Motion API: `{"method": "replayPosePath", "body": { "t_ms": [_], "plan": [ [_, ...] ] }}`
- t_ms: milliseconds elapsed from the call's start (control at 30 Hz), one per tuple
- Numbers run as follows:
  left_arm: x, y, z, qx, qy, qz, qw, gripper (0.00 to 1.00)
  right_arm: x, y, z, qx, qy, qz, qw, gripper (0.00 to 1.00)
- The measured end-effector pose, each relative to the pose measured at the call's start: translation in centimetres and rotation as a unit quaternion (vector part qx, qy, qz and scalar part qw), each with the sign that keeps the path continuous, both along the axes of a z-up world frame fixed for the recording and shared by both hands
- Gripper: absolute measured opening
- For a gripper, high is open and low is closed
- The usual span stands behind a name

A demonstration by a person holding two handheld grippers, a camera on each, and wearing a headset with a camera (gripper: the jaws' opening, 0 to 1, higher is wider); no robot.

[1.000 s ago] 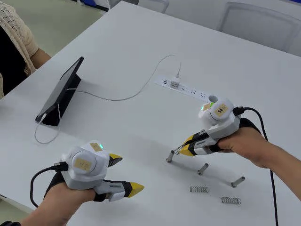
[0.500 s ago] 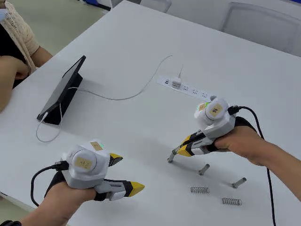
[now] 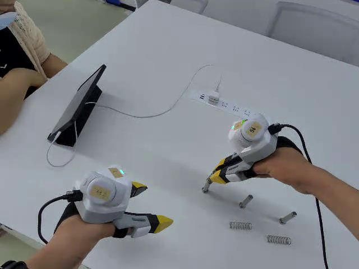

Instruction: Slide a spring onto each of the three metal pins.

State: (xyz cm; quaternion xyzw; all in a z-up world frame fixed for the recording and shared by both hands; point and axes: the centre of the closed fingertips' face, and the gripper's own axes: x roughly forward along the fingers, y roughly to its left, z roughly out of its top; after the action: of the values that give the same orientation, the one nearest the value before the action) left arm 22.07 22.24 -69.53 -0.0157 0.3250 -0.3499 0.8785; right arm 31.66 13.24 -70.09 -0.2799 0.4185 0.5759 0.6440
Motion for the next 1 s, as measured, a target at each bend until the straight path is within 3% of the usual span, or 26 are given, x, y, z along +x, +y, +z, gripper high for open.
{"method": "replayPosePath", "body": {
  "t_ms": [367, 1000],
  "plan": [
    [0.1, -0.1, 0.1, -0.001, -0.001, 0.0, 1.0, 0.63, -0.2, 0.2, -1.0, -0.017, -0.011, 0.018, 0.9996, 0.12],
    [0.3, 0.0, 0.1, -0.004, 0.001, 0.004, 1.0, 0.65, -0.4, 0.2, -3.0, -0.027, -0.009, 0.023, 0.9993, 0.12]
  ]
}}
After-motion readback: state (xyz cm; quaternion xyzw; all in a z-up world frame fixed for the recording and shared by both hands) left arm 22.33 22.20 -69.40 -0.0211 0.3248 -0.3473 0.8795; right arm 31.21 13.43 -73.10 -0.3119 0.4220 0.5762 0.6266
